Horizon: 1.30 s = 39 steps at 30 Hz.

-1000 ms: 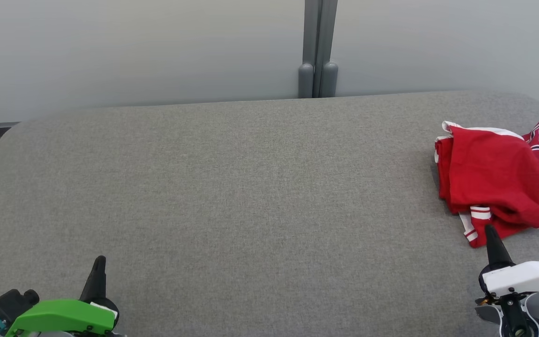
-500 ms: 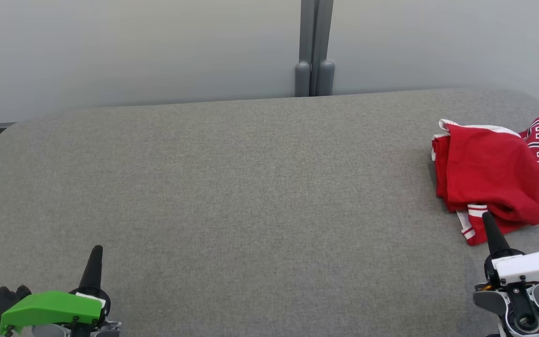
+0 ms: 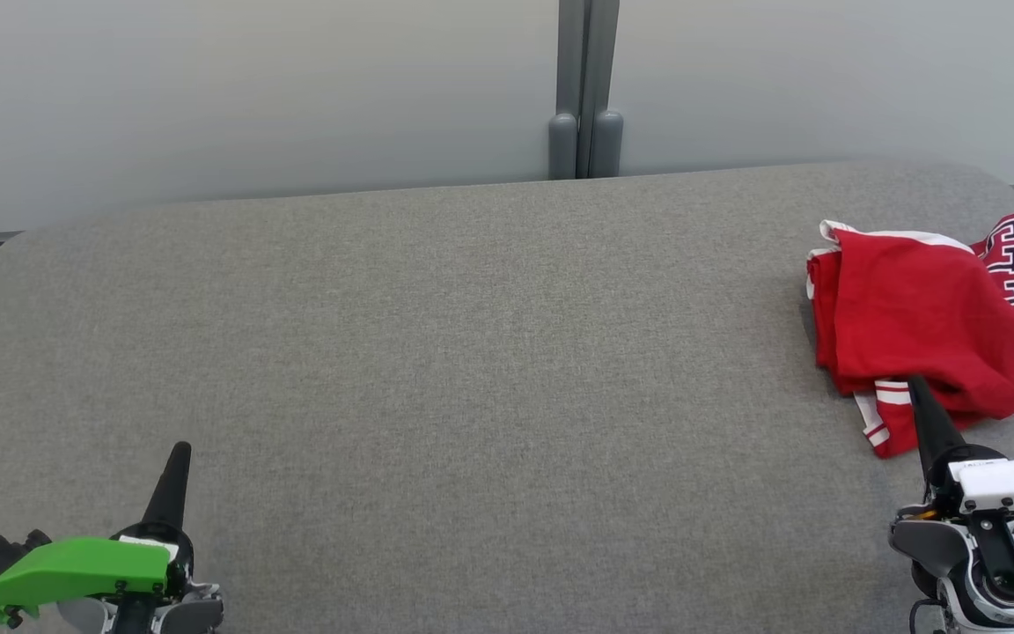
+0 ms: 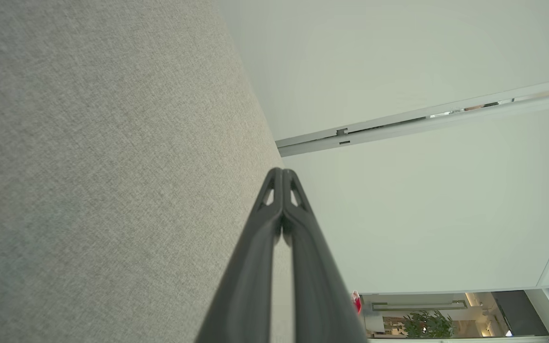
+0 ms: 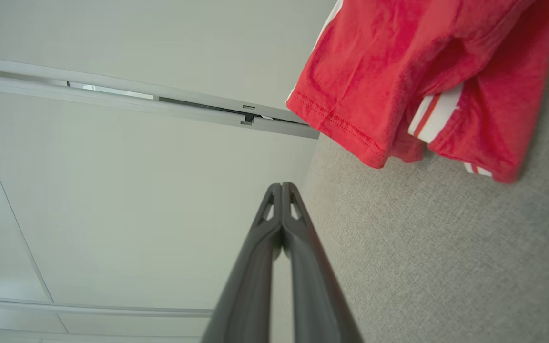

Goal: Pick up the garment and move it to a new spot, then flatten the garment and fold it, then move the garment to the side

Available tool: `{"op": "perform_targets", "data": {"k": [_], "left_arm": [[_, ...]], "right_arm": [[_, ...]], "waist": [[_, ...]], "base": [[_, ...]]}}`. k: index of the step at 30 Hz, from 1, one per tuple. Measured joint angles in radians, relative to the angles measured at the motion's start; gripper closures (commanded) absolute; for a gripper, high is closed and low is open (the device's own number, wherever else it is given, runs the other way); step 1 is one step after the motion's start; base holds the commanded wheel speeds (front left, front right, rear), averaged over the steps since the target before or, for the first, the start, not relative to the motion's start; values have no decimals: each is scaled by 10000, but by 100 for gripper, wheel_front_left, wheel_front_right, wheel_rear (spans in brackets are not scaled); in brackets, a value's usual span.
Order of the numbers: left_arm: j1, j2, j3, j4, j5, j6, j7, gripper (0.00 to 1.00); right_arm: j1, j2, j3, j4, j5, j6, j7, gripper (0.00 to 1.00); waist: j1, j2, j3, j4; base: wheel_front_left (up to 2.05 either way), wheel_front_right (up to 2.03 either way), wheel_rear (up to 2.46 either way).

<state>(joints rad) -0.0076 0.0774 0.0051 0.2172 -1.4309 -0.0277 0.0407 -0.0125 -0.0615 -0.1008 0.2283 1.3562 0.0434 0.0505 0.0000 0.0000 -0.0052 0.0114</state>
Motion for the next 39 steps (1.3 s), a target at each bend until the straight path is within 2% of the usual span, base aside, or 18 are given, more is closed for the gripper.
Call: {"op": "perform_targets", "data": {"k": [17,39], "left_arm": [[-397,-301,631,-54,-1747,-353,600,100],[-445,-314,642,-52,-1764,-424,610,100]], "right_arm": [[-461,234,-385,25,2366,303,602,100],[-461,238,-403,23,2412,303,619,100]], "waist": [[0,0,51,-116],[0,0,51,-116]], "base": [[0,0,0],[0,0,0]]}}
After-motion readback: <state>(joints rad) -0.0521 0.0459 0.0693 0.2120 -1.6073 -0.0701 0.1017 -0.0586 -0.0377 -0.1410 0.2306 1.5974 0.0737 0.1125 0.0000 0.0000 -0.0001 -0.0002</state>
